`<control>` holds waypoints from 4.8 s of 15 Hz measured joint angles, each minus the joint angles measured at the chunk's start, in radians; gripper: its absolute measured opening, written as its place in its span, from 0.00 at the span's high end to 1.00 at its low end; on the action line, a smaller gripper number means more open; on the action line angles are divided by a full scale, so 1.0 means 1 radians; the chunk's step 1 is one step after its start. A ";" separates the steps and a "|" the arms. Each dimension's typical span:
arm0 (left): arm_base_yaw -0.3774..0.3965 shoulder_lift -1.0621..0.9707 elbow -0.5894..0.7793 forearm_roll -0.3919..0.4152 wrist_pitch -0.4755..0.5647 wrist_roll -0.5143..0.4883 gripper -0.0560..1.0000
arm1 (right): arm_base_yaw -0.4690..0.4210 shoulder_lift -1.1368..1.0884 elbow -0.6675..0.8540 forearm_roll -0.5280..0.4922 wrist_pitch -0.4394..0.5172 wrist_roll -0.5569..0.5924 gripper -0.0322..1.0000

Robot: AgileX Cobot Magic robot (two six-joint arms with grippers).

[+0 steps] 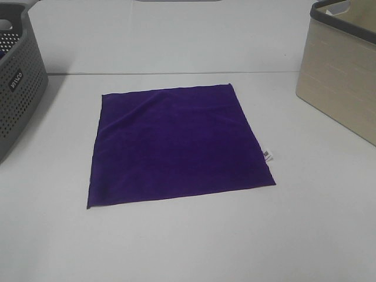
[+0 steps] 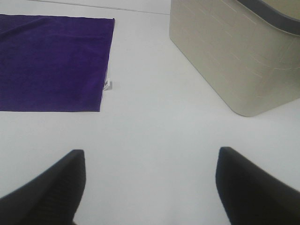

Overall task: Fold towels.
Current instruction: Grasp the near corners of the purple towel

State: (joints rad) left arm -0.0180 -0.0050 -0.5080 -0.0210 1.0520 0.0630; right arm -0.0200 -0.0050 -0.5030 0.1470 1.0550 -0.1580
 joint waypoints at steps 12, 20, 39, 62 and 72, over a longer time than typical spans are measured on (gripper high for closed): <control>0.000 0.000 0.000 -0.002 0.000 0.004 0.01 | 0.000 0.000 0.000 -0.002 0.000 -0.001 0.02; 0.000 0.000 0.000 -0.002 0.000 0.004 0.01 | 0.000 0.000 0.000 -0.003 0.000 -0.001 0.02; 0.000 0.463 -0.290 0.075 0.128 -0.014 0.04 | 0.000 0.584 -0.286 0.015 0.034 0.000 0.02; 0.011 1.954 -0.317 -1.113 -0.324 0.988 0.09 | -0.159 1.991 -0.524 0.816 -0.072 -0.803 0.02; 0.054 1.997 -0.323 -1.156 -0.260 1.033 0.10 | -0.054 2.102 -0.587 0.817 -0.126 -0.814 0.02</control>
State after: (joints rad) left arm 0.0360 1.9920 -0.8310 -1.1770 0.7920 1.0960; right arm -0.0740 2.0970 -1.0900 0.9640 0.9290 -0.9720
